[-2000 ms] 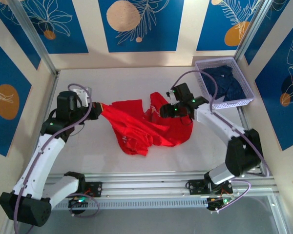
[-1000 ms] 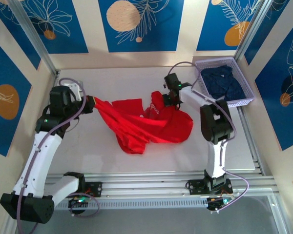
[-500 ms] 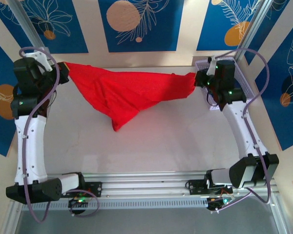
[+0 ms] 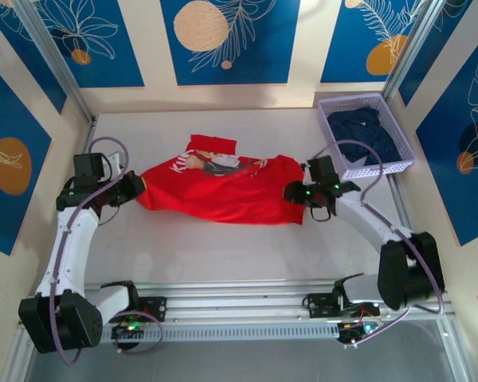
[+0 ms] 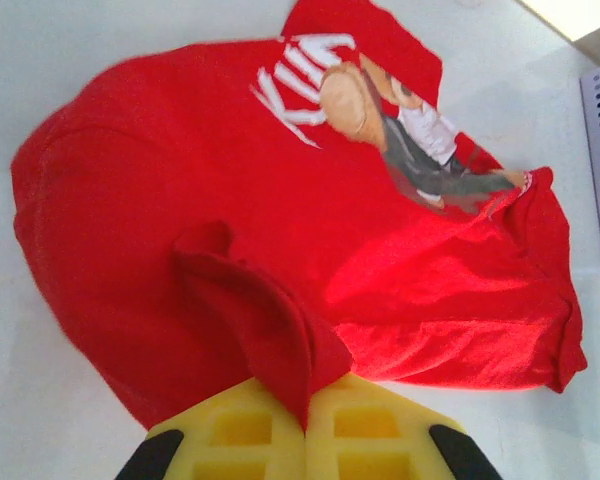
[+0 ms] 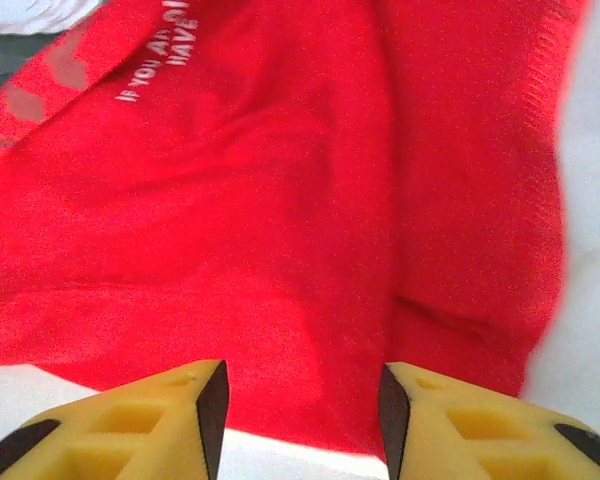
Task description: Fold the inside-out t-shirt
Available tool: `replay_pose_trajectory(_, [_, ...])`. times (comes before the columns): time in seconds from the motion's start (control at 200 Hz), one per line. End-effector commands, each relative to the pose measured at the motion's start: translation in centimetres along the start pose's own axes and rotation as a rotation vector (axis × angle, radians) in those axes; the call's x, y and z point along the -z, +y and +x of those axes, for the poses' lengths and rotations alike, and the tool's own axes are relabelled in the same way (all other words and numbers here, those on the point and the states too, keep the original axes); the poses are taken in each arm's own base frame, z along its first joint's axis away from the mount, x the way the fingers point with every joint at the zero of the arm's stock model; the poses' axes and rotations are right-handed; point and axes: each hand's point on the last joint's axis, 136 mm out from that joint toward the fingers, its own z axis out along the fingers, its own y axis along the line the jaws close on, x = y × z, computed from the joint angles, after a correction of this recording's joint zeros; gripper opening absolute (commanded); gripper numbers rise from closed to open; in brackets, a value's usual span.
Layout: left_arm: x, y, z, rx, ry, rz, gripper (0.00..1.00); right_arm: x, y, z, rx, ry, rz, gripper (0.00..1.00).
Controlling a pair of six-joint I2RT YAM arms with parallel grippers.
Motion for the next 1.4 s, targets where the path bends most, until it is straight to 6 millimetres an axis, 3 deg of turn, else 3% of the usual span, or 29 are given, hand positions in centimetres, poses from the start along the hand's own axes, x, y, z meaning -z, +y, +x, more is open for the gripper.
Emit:
replay_pose_trajectory(0.0, [0.8,-0.9,-0.2,-0.023,-0.037,0.052,0.00,-1.4,1.9,-2.8,0.139,-0.018,0.043,0.47])
replay_pose_trajectory(0.115, [0.6,-0.8,-0.1,-0.028,-0.042,0.052,0.00,-4.0,2.3,-4.5,0.212,0.010,0.099,0.48])
replay_pose_trajectory(0.285, [0.6,-0.8,0.0,-0.036,-0.045,0.055,0.00,-7.3,-0.6,-6.5,0.209,0.072,0.180,0.49])
replay_pose_trajectory(0.44, [0.7,-1.0,-0.3,-0.039,-0.055,0.066,0.00,-9.1,-2.4,-7.0,0.186,0.169,0.195,0.50])
replay_pose_trajectory(0.57, [0.8,-1.2,-0.4,-0.038,-0.058,0.070,0.00,-8.1,-3.4,-5.8,0.174,0.225,0.229,0.49])
replay_pose_trajectory(0.795, [1.0,-1.5,-0.6,-0.044,-0.068,0.083,0.00,-3.8,-3.1,-1.3,0.127,0.266,0.204,0.52])
replay_pose_trajectory(0.955, [1.1,-1.7,-0.6,-0.050,-0.070,0.090,0.00,-2.8,-3.3,1.6,0.168,0.312,0.264,0.55])
replay_pose_trajectory(1.11, [1.2,-1.8,-0.6,-0.056,-0.074,0.094,0.00,-4.0,-2.6,1.8,0.202,0.310,0.289,0.58])
replay_pose_trajectory(1.26, [1.3,-2.0,-0.6,-0.058,-0.077,0.104,0.00,-4.6,-4.4,1.1,0.252,0.322,0.431,0.59])
replay_pose_trajectory(1.39, [1.3,-2.0,-0.6,-0.059,-0.077,0.105,0.00,-3.8,-5.4,0.5,0.268,0.304,0.498,0.57])
